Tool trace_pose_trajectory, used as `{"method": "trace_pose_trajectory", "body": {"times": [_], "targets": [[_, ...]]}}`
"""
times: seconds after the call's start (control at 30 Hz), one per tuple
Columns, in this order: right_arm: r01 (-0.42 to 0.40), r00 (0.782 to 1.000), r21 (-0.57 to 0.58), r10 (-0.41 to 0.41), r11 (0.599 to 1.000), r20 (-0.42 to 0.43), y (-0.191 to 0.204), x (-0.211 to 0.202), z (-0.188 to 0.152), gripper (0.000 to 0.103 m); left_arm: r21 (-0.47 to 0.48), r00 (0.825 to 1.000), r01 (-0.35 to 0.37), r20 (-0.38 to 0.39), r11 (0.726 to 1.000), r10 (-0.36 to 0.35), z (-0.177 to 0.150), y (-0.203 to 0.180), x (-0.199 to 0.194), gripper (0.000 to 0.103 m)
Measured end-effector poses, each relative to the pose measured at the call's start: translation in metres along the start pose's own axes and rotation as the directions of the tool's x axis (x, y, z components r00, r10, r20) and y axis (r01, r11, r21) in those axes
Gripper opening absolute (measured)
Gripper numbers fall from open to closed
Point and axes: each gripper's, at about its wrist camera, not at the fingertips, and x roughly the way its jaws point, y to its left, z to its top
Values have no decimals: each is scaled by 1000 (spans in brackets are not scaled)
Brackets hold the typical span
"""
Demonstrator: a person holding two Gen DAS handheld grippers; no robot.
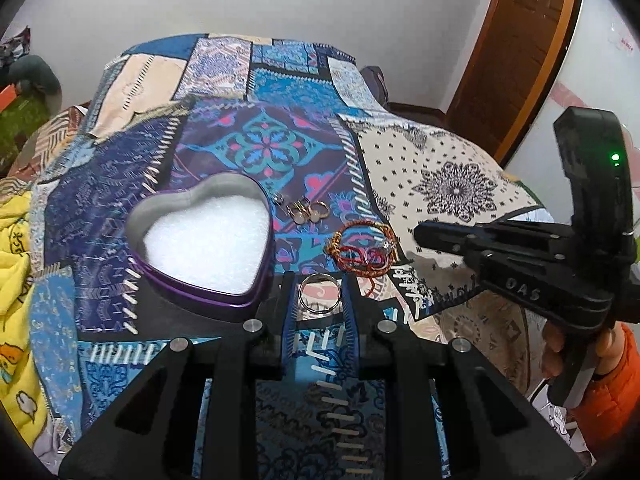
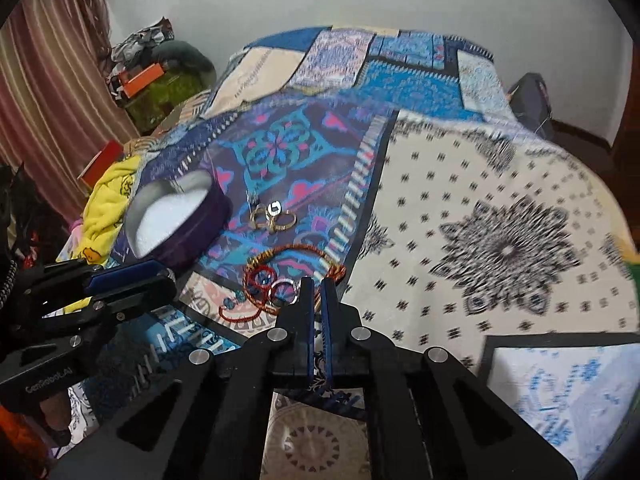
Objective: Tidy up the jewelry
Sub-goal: 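Grasp the silver ring with the left tool while the right tool grasps the pink-stone ring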
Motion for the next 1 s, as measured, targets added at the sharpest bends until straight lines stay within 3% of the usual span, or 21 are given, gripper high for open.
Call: {"method": "trace_pose_trajectory", "body": {"times": [0.23,0.5,0.6,0.7,1.0], "targets": [[-36,999,28,36,999,1,2,0,10,5,-23,1000,-20,21,1000,21,0,8,-10,21],[-38,995,-5,37,999,-95,10,33,9,6,-25,999,-28,29,999,29,-1,16,-14,21],[-44,995,-18,42,999,-91,12,34,7,13,-29,999,-24,27,999,25,-2,18,-12,21],[-2,995,-39,-1,999,-98,13,35,8,34,-27,999,-22,28,999,22,-1,17,-11,21],[11,997,-56,-15,998,-78,11,34,4,34,-28,999,-19,27,999,20,0,18,-10,21]]}}
